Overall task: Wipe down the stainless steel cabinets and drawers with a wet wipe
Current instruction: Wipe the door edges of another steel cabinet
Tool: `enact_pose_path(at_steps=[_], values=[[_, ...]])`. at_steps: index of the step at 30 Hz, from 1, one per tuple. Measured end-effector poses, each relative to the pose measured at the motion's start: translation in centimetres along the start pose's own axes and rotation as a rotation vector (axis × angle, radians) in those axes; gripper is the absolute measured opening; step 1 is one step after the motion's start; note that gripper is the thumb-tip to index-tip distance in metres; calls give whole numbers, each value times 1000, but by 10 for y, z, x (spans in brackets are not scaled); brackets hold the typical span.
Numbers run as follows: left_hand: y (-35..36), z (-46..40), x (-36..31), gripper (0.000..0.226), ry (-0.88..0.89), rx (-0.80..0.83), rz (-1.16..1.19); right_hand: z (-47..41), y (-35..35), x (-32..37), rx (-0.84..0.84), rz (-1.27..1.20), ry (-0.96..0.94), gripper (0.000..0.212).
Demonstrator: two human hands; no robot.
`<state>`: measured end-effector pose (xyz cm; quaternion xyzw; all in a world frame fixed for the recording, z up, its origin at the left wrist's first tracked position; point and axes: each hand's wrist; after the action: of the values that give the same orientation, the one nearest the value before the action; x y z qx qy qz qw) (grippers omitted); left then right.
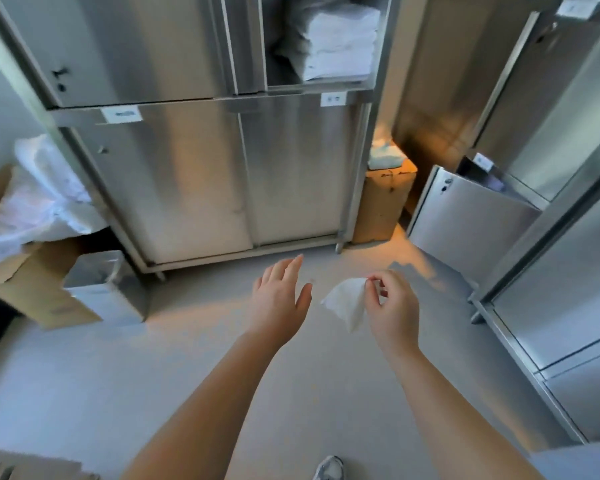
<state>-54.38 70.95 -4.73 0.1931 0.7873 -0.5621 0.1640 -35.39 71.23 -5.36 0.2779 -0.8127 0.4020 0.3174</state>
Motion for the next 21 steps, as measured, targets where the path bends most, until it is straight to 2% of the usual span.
enact_pose_path(at_steps=[9,15,21], values=[[65,-138,-70,53,218,99,90,-113,-9,-45,-170,110,23,5],[119,-211,-107,51,356,185,171,-169,-11,-80,-289,188,101,5],[172,-295,-137,47,511,318,266,-232,3,-108,-476,249,209,7]])
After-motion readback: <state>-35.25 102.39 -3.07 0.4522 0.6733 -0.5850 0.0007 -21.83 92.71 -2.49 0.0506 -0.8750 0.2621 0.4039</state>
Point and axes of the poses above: each hand's wrist, its own z-axis away from the middle knuckle, its own y-axis out of the palm, x = y × z, and after that the axes turned 7 degrees about -x, right-handed
